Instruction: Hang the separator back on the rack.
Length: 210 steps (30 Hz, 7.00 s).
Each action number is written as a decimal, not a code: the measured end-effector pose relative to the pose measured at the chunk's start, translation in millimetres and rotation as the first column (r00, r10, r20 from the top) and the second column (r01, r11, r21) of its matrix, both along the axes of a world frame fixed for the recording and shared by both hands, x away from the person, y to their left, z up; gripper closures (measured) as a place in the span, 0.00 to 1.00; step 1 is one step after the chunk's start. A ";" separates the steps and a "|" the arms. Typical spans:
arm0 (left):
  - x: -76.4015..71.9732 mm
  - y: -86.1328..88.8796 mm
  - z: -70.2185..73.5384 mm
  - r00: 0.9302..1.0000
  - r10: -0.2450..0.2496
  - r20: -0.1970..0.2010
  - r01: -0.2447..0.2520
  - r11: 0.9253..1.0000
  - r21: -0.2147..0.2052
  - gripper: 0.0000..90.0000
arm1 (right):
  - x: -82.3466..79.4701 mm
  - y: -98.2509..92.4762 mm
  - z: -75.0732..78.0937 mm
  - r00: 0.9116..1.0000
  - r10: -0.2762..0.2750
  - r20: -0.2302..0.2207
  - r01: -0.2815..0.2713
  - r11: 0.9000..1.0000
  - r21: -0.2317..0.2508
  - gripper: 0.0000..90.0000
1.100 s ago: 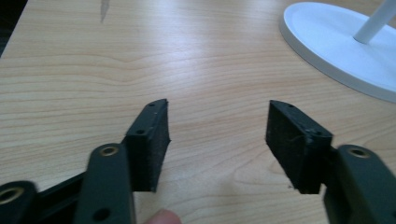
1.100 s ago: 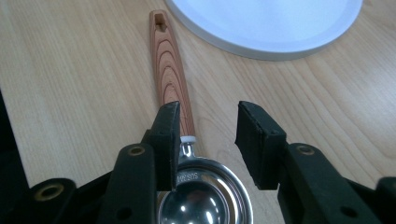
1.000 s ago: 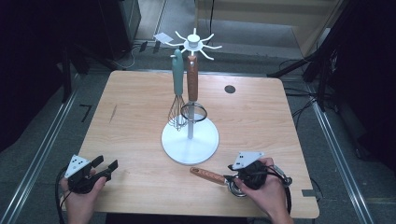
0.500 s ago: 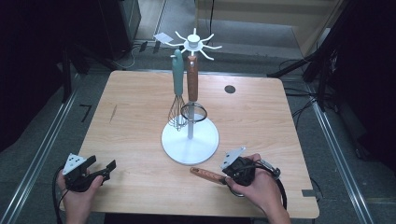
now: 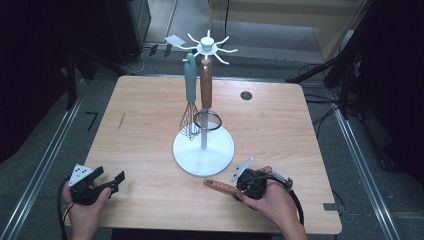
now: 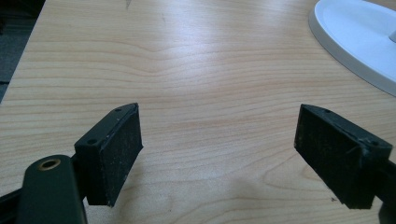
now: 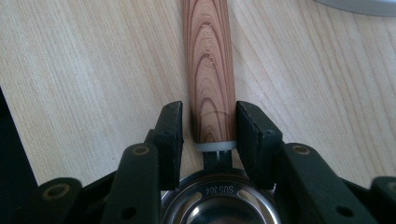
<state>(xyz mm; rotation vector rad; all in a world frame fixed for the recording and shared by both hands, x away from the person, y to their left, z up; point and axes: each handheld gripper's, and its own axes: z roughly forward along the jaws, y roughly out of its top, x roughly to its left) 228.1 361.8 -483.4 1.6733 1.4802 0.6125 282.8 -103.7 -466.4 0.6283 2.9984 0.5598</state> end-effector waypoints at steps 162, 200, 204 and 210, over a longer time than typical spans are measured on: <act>-2.9 0.5 -0.2 0.999 0.018 0.029 -0.018 1.000 0.002 0.00 | -19.1 1.2 166.0 0.616 -0.709 0.342 0.031 0.456 0.889 0.79; -2.5 0.9 -0.3 1.000 0.021 0.023 -0.022 1.000 0.000 0.00 | -5.0 9.9 166.2 0.651 -0.676 0.345 0.052 0.494 0.868 0.57; -2.2 0.9 -0.3 0.999 0.022 0.025 -0.022 1.000 0.000 0.00 | -6.1 5.2 151.7 0.628 -0.683 0.372 0.080 0.533 0.842 0.44; -2.5 0.3 -0.2 0.999 0.022 0.028 -0.022 1.000 0.003 0.00 | -7.7 1.2 132.0 0.611 -0.706 0.359 0.131 0.537 0.833 0.27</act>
